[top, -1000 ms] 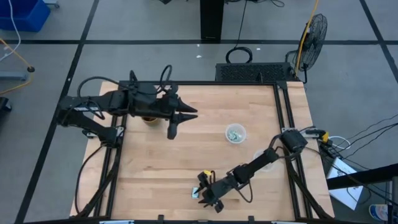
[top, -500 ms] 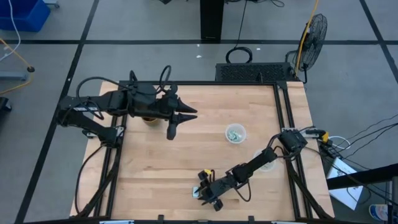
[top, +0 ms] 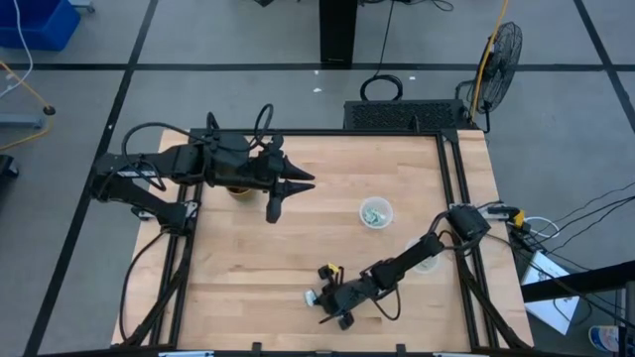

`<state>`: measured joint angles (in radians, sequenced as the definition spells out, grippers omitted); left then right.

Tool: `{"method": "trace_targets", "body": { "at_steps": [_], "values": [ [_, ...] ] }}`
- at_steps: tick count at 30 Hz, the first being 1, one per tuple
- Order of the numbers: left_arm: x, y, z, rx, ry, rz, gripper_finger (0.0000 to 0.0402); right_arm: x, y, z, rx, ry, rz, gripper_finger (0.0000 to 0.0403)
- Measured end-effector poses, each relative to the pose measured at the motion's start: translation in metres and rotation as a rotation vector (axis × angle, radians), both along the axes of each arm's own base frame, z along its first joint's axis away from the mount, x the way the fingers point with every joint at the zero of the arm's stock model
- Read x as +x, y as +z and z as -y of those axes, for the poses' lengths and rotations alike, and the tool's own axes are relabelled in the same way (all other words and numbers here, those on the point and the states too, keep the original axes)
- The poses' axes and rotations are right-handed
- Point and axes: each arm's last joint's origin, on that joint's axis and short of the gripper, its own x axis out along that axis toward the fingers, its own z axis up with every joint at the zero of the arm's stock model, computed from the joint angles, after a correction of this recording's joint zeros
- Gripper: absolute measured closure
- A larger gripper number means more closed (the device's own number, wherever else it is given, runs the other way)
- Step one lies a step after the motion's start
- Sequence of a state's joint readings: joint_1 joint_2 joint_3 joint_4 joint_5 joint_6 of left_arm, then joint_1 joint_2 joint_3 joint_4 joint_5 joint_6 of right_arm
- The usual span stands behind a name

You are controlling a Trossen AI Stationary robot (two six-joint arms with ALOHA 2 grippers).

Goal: Pick and place items into bin
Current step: Put the green stevia packet into the bottom transparent bin

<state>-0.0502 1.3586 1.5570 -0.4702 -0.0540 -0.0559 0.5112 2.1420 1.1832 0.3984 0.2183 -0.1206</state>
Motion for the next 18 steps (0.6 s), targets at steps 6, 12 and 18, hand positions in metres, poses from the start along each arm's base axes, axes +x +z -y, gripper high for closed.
{"method": "trace_targets", "body": {
  "at_steps": [6, 12, 18],
  "values": [
    [0.000, -0.001, 0.000, -0.008, 0.002, -0.007, 0.0309, -0.015, 0.030, 0.002, -0.116, -0.124, -0.027, 0.0402],
    [0.000, -0.001, 0.000, -0.010, 0.003, -0.008, 0.0309, -0.062, 0.085, 0.002, -0.120, -0.348, -0.126, 0.0402],
    [0.000, -0.001, 0.000, -0.005, 0.001, -0.008, 0.0309, -0.133, 0.123, 0.016, 0.035, -0.674, -0.313, 0.0402]
  ]
}}
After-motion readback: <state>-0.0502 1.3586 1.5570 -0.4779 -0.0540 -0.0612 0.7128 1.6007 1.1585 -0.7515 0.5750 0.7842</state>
